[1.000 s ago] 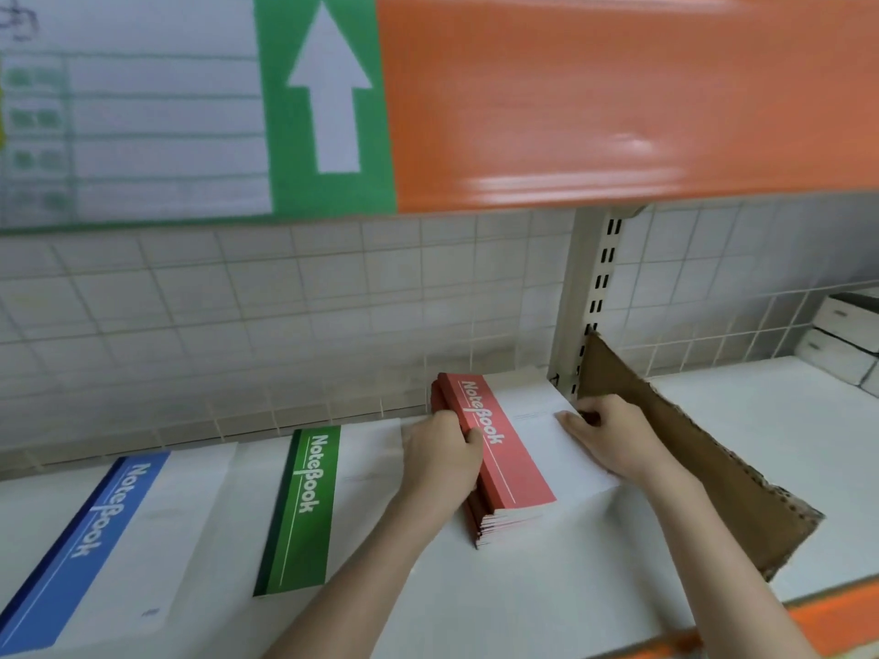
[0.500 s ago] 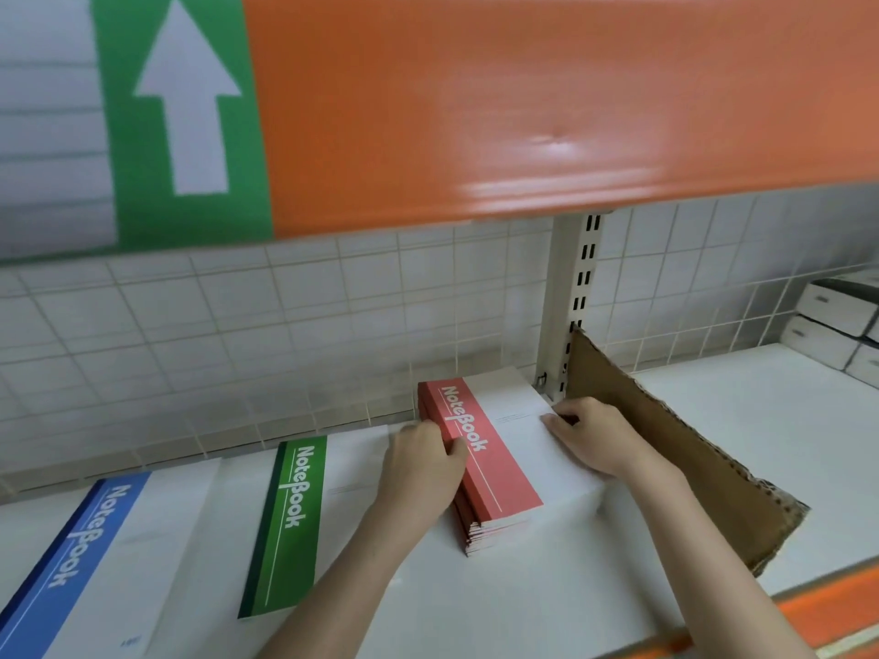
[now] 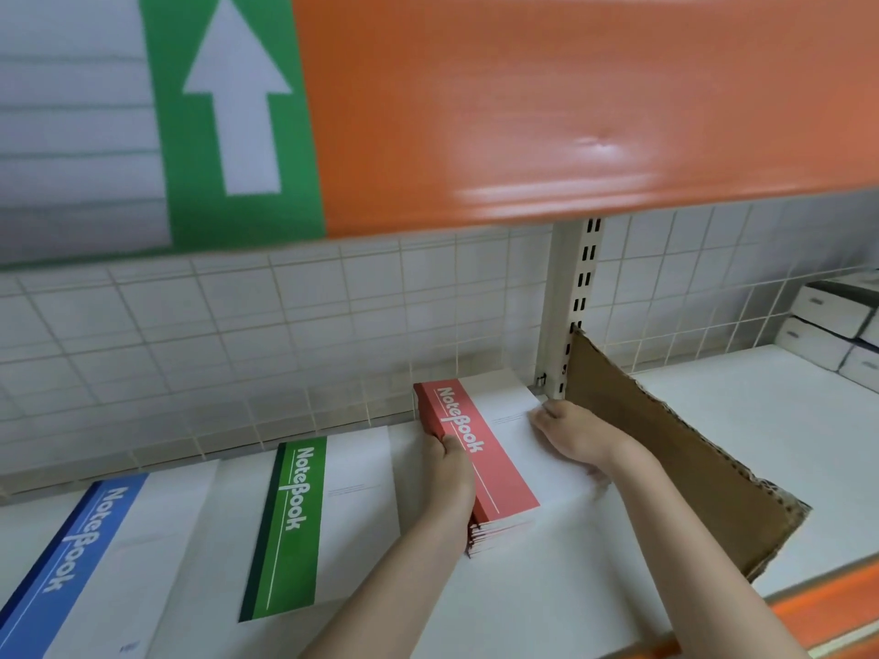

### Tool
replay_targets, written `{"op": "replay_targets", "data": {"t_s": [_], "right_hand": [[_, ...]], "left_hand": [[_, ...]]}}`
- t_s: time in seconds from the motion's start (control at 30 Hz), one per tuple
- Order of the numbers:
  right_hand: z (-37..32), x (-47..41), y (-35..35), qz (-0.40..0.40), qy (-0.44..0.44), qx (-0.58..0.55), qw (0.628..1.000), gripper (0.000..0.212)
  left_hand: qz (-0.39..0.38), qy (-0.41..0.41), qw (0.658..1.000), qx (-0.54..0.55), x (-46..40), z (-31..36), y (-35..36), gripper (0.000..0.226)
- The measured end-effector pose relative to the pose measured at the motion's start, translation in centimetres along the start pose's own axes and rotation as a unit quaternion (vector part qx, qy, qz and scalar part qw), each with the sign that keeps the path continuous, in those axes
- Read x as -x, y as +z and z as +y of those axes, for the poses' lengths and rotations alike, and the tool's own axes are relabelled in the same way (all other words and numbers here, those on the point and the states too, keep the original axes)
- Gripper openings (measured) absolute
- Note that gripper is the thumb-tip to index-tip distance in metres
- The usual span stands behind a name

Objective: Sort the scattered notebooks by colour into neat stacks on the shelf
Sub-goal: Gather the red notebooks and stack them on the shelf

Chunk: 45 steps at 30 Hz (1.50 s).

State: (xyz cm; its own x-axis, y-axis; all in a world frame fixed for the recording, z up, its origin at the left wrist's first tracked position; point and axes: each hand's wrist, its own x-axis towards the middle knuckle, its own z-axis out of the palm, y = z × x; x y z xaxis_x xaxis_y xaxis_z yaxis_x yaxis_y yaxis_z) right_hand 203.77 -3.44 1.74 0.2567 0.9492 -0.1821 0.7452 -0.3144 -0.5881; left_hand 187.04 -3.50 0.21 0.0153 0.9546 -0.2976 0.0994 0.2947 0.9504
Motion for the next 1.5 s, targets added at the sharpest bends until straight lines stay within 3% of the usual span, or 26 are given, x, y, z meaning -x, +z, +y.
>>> {"op": "replay_targets", "data": {"t_s": [0.37, 0.43, 0.57, 0.73, 0.87, 0.9, 1.03, 1.1, 1.2, 1.4, 1.5], "right_hand": [[-0.3, 0.6, -0.5, -0.034, 0.057, -0.106, 0.992, 0.032], [-0.7, 0.9, -0.6, -0.040, 0.076, -0.111, 0.990, 0.042], [-1.2, 1.1, -0.1, -0.021, 0.085, -0.105, 0.991, 0.062], [-1.0, 1.3, 0.3, 0.025, 0.075, -0.127, 0.989, 0.056], [-0.4, 1.8, -0.1, 0.065, 0.043, -0.104, 0.992, 0.057], [-0.3, 1.8, -0.2, 0.080, 0.040, -0.093, 0.992, 0.056], [0.1, 1.7, -0.2, 0.074, 0.045, -0.078, 0.993, 0.054], [0.2, 1.9, 0.2, 0.050, 0.050, -0.078, 0.994, 0.051], [0.4, 2.1, 0.4, 0.034, 0.051, -0.080, 0.995, 0.051], [0.7, 2.3, 0.1, 0.003, 0.049, -0.094, 0.994, 0.060], [0.8, 2.2, -0.1, -0.004, 0.042, -0.084, 0.996, 0.058]], "left_hand": [[0.005, -0.003, 1.000, -0.019, -0.9, -0.6, 0.6, 0.030], [-0.004, -0.012, 1.000, 0.006, -0.9, -0.4, 0.7, 0.031], [-0.003, -0.025, 0.997, 0.072, -1.1, -0.7, 0.8, 0.039], [-0.006, -0.024, 0.996, 0.088, -1.4, -0.9, 0.8, 0.050], [-0.059, -0.006, 0.993, 0.105, -1.3, -1.1, -0.7, 0.052], [-0.086, 0.029, 0.992, 0.092, -1.0, -1.3, -1.3, 0.061], [-0.224, 0.131, 0.966, 0.007, 1.3, -2.5, -2.2, 0.142], [-0.260, 0.155, 0.953, -0.034, 1.8, -3.1, -2.4, 0.156], [-0.258, 0.162, 0.949, -0.082, 2.1, -3.3, -2.6, 0.152], [-0.238, 0.135, 0.960, -0.051, 2.5, -2.8, -2.6, 0.124], [-0.243, 0.135, 0.958, -0.074, 2.7, -2.7, -2.8, 0.121]]}}
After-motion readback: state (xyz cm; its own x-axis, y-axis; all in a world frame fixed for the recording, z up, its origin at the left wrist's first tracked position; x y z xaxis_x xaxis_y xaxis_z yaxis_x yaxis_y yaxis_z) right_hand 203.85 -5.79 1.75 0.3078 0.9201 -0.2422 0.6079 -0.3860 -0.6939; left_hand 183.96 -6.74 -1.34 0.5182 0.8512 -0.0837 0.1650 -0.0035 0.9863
